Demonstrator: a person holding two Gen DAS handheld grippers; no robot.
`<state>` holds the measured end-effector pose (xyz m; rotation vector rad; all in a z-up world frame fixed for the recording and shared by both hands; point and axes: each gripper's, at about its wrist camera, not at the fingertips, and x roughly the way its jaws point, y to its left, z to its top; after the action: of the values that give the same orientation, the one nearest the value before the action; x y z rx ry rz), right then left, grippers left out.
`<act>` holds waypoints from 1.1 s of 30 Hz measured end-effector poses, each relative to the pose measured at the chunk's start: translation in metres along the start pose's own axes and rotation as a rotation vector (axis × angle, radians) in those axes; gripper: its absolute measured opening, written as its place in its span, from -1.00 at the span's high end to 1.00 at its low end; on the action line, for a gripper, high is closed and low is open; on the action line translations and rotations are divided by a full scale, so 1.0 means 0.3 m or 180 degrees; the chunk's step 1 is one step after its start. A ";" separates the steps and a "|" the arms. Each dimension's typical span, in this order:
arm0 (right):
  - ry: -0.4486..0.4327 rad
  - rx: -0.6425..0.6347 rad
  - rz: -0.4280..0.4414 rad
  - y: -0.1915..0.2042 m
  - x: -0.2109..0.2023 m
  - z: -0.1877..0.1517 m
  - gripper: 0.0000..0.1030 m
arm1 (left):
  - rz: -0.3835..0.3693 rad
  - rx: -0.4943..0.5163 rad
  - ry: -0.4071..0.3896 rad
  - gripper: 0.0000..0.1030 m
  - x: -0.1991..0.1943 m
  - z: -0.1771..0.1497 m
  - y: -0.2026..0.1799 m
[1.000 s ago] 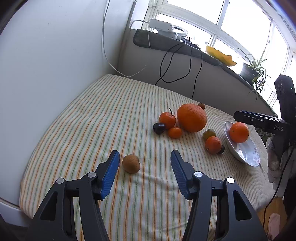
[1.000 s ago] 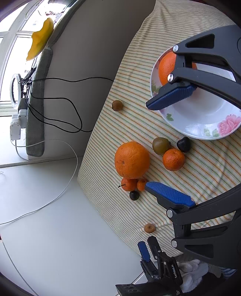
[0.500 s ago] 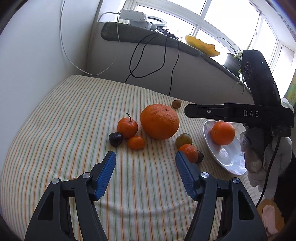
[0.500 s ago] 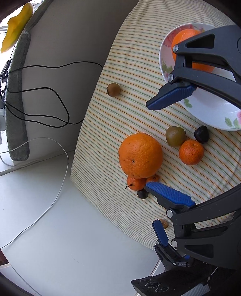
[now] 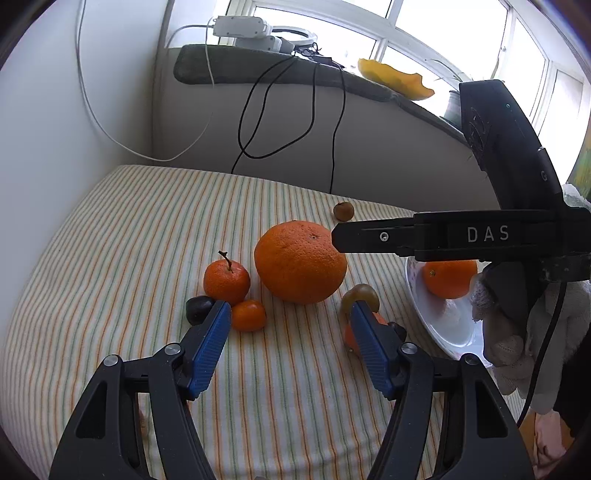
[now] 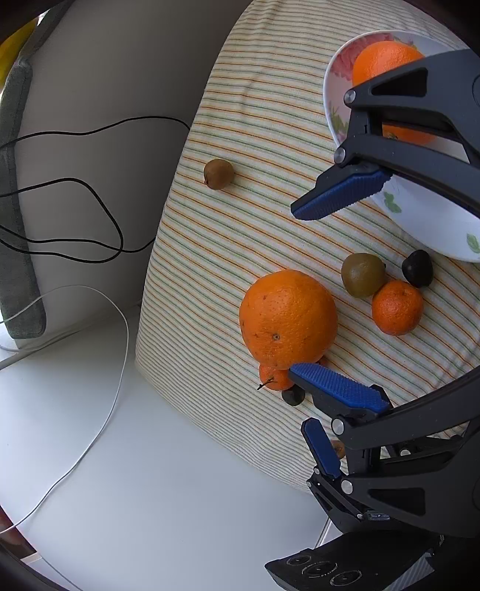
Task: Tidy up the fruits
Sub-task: 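Move the right tool to the second large orange and grasp it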
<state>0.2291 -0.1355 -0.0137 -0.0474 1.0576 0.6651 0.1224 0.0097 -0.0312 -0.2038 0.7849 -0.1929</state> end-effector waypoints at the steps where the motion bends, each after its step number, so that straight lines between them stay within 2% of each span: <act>1: 0.0006 -0.0008 -0.0013 0.000 0.003 0.004 -0.60 | 0.0013 0.0018 0.0010 -0.30 0.007 0.001 -0.002; 9: 0.0019 -0.0041 -0.0079 0.010 0.032 0.024 -0.60 | 0.0038 0.0047 0.0108 -0.30 0.066 0.004 0.004; 13: 0.0017 -0.0112 -0.0204 0.023 0.047 0.033 -0.60 | 0.0047 0.0060 0.0122 -0.30 0.084 0.007 0.005; 33: 0.0324 0.0305 0.0427 -0.011 0.167 0.084 -0.60 | -0.0176 0.0012 0.0254 -0.21 0.149 0.032 0.007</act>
<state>0.2664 -0.1053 -0.0427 0.0740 1.1969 0.7382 0.1603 0.0016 -0.0556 -0.2155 0.8587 -0.2558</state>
